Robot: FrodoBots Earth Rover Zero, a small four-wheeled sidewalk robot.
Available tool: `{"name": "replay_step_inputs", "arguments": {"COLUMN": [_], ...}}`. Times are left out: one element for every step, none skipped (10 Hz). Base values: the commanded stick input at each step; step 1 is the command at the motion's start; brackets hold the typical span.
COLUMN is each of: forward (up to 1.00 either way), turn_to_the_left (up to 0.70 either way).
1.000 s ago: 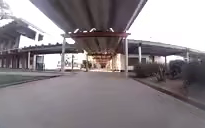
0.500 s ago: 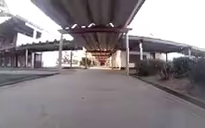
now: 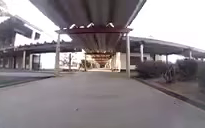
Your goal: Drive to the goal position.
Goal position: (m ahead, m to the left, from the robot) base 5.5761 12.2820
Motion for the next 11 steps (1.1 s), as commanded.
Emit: {"name": "replay_step_inputs", "arguments": {"forward": [0.70, 0.70, 0.70, 0.70, 0.70, 0.70, 0.70, 0.70, 0.70, 0.70, 0.70], "turn_to_the_left": [0.00, 0.00, 0.00, 0.00, 0.00, 0.00, 0.00, 0.00, 0.00, 0.00, 0.00]}}
